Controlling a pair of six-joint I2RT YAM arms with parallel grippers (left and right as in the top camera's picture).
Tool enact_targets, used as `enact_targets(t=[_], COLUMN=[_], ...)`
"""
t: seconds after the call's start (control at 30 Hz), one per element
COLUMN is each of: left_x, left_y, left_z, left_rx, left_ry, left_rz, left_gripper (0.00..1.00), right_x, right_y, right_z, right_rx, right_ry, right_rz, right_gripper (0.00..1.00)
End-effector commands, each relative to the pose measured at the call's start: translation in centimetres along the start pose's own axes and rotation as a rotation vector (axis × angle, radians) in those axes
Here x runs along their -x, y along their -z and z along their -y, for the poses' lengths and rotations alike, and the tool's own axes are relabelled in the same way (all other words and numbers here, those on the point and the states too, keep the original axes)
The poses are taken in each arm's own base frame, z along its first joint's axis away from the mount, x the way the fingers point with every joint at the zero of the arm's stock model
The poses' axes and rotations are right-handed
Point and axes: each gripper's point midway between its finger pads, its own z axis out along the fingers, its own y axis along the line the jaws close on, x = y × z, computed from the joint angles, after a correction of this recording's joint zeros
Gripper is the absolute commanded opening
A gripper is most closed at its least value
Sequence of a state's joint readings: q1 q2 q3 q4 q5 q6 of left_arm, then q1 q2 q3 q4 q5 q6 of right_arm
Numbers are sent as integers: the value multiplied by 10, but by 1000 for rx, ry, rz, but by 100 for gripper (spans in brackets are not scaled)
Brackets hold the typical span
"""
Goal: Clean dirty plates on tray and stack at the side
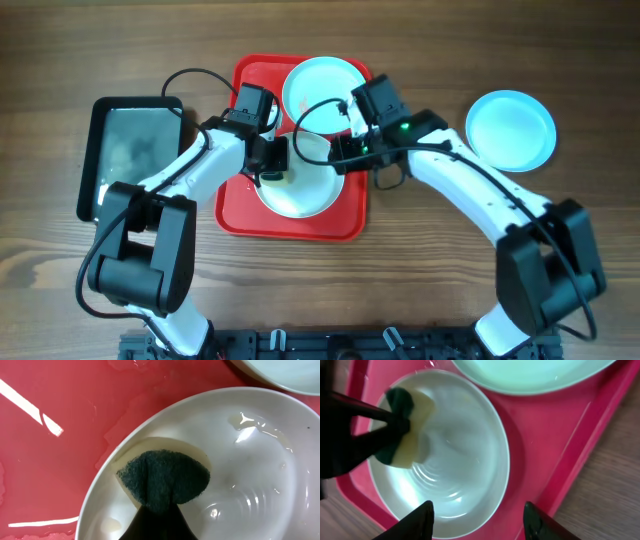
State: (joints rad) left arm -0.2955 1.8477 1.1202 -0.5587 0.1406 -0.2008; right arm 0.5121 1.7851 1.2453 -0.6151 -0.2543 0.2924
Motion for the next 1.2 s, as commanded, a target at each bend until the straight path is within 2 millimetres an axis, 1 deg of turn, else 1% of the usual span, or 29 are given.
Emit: enact_targets(t=[0.0,0.13,0.3,0.4,0.67,0.87,1.0,1.1,1.17], left_x=[-4,-4,-4,-4,-4,-4,-4,-4,-4], left_y=[-1,-1,-1,-1,-1,-1,-1,-1,-1], left_z=[2,2,2,2,2,2,2,2,2], left_rx=[-13,-13,-13,-13,-13,-13,-13,-13,-12], left_ry=[19,19,19,19,19,19,19,22,26], left_rz=[-11,-12,-11,-11,-11,-11,-11,-11,-11], left_gripper=[4,4,4,4,4,4,4,4,4], right_x=[-15,-16,-19,-20,-19,-25,-27,-27,-27], right_y=[-26,-38,-51,-56,-61,-73,-76,-76,-76], right_z=[2,12,24,25,27,32,34,34,33], right_rx=[-10,-84,-137,-137,-139,-149,-152,-153,-153], right_ry=[-19,-30,-58,-59,-56,-67,-69,-88,-98], right_rz=[-53,-48,-59,-64,-58,-84,-92,-90,-90], right_gripper=[56,55,50,47,30,27,17,4,4])
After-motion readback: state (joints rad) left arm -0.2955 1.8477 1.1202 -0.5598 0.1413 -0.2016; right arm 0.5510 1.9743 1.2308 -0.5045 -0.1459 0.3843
